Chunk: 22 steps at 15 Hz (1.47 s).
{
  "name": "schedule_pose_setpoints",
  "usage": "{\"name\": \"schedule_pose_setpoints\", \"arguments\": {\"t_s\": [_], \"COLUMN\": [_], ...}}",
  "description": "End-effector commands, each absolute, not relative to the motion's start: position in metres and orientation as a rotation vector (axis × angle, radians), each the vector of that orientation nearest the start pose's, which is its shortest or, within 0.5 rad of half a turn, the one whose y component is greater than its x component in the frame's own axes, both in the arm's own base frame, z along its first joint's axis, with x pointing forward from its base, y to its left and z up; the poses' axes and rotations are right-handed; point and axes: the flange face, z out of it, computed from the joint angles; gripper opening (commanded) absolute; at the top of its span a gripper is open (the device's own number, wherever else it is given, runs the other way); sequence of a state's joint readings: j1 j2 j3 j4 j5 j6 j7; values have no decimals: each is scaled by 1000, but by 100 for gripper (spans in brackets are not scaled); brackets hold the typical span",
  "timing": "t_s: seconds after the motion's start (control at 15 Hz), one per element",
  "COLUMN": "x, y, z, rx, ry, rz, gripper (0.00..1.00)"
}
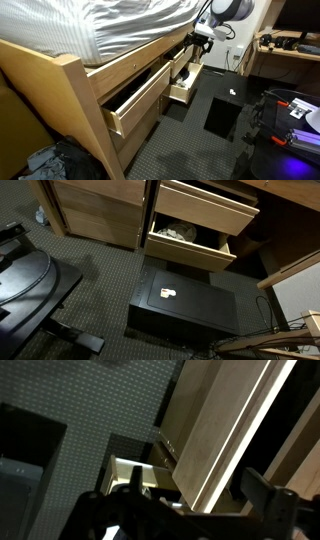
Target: Open the top left drawer.
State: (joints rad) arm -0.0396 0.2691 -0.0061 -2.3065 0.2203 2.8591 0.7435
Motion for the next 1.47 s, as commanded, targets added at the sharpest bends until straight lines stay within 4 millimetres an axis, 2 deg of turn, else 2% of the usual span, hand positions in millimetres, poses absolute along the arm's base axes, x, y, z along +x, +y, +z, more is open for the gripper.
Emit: {"name": "schedule_pose_setpoints", "arguments": {"t_s": [0.0, 0.2, 0.27, 0.4, 0.6, 0.67, 0.93, 1.07, 1.27, 1.33, 1.4], "x": [577, 577, 571, 570, 572, 574, 627, 656, 697, 668, 680], "y": [-18, -20, -10, -10, -9, -11, -19, -22, -29, -23, -24], "z": [199, 171, 183, 170, 175, 171, 123, 116, 111, 114, 112], "rx": [-2358, -2154, -2249, -2248, -2246, -2245, -2260, -2231, -2142, -2194, -2174], "ry": [1555, 1715, 1654, 1664, 1657, 1689, 1694, 1657, 1663, 1664, 1660], "rz": [-233, -320, -290, -288, -298, -307, -501, -630, -669, -635, -655], "gripper": [100, 100, 100, 100, 100, 100, 100, 100, 100, 100, 100]}}
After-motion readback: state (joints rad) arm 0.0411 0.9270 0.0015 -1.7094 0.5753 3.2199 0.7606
